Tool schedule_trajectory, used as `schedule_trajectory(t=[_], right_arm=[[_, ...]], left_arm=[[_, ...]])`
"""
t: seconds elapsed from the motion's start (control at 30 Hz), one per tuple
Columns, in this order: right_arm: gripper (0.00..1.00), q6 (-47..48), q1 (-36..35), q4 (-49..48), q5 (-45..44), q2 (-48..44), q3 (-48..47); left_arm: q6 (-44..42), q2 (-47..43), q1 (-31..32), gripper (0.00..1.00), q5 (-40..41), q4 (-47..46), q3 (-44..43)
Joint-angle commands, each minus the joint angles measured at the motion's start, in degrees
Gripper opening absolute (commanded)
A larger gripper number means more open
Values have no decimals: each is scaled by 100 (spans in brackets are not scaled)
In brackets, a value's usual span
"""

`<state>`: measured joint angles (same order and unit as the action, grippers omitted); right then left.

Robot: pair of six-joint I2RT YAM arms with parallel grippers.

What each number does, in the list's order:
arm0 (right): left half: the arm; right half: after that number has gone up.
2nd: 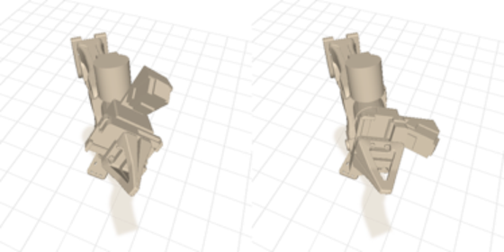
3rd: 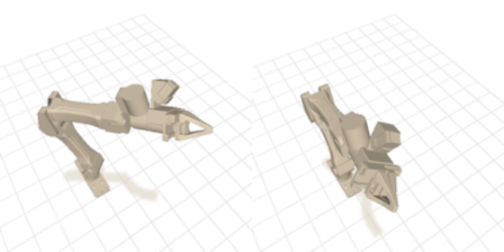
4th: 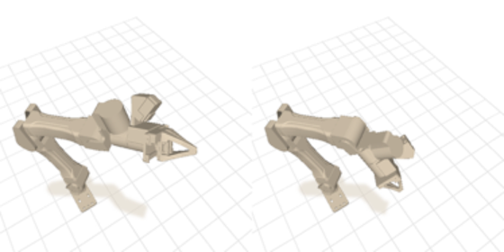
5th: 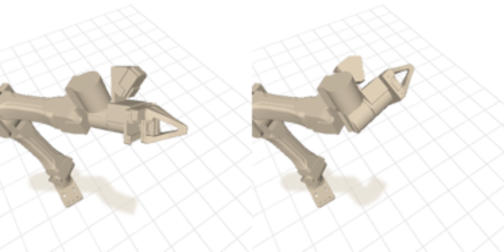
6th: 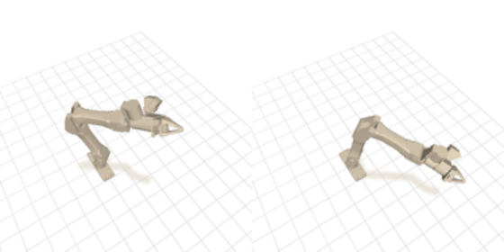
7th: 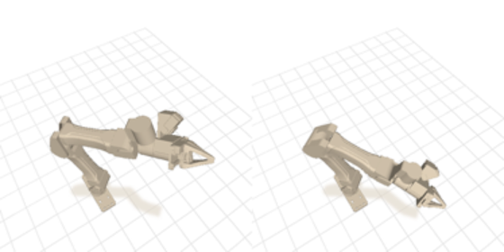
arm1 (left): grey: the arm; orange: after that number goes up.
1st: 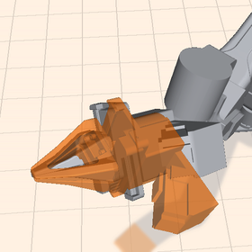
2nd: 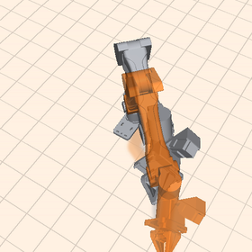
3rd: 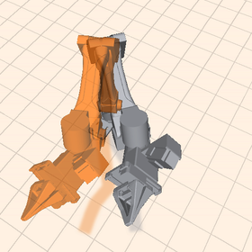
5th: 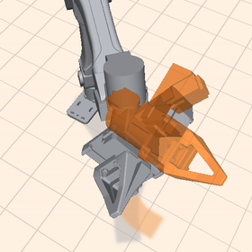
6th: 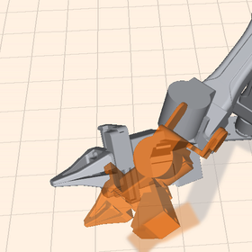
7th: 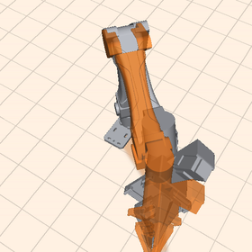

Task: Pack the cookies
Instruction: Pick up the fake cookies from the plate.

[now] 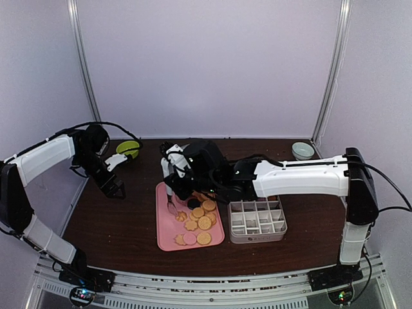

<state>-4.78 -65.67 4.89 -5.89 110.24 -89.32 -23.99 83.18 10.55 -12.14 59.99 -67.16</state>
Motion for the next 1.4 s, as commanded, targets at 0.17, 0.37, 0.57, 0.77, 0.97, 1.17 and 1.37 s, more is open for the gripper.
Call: schedule_trajectory(t=[0.17,0.37,0.57,0.77,0.97,1.17,1.37], right_arm=[[38,-283,69,-515,185,181,288],[38,-266,81,-563,96,141,530],[35,-259,80,-583,33,-27,779],[30,-295,76,-704,-22,-305,1072],[36,-253,80,-547,-43,-271,873],[36,-269,81,-527,-43,-328,970],[38,-310,62,-499,-80,-384,1063]], left_arm=[[71,-116,-50,98,89,-5,-61],[48,-75,-50,98,80,52,-125],[61,-47,-51,98,2,66,-167],[71,-21,-48,98,-49,66,-164],[84,-29,-44,98,-86,73,-193],[53,-65,-45,98,-94,66,-158],[36,18,-46,98,-245,113,-239]])
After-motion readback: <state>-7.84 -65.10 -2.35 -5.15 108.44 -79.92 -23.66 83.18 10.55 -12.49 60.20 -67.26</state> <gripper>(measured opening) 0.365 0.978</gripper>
